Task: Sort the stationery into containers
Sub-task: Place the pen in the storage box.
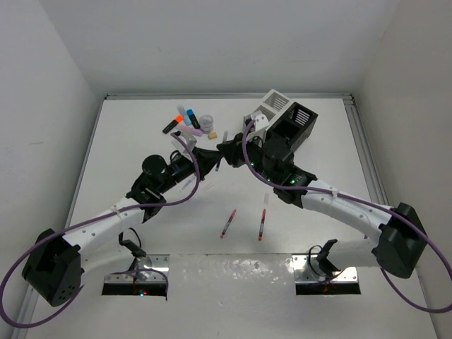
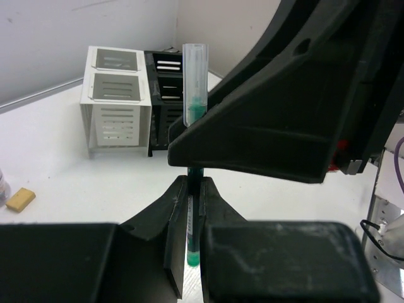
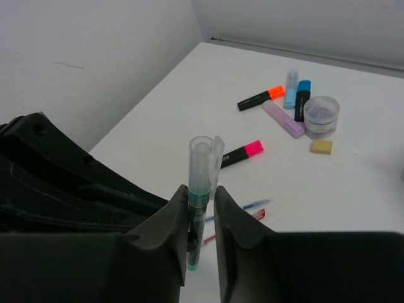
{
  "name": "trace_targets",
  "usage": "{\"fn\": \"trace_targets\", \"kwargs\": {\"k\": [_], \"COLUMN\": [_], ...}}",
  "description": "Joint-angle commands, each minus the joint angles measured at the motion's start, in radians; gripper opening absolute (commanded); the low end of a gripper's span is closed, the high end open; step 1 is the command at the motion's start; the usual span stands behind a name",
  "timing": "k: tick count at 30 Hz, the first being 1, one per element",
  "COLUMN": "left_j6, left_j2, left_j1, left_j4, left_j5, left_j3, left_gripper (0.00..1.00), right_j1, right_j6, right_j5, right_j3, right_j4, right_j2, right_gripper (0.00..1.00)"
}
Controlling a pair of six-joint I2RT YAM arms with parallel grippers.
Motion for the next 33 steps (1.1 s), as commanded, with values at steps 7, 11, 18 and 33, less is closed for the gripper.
{"fn": "trace_targets", "kwargs": {"k": [7, 11, 18, 33], "left_j6": [0.007, 0.014, 0.011, 0.028], "left_j2": [-0.005, -0.003, 0.000, -0.066], "left_j1": [-0.011, -0.011, -0.011, -0.009], "left_j4": [0.070, 0.087, 0.084, -0.080], "left_j5": [-0.028, -0.027, -0.027, 0.006], "left_j3": [0.017, 0.018, 0.017, 0.021], "left_gripper": [0.00, 0.00, 0.00, 0.64], "right_j1": [0.001, 0.001, 0.001, -0.004], "right_j6": [0.062, 0.073, 0.059, -0.002], "right_j5": [-0.031, -0.030, -0.019, 0.079], "right_j3": [-0.045, -0.084, -0.102, -0.118], "right_j4": [0.145, 0.159, 0.159, 0.041], "right_j2": [0.008, 0.008, -0.006, -0.093], "right_gripper": [0.00, 0.00, 0.00, 0.00]}}
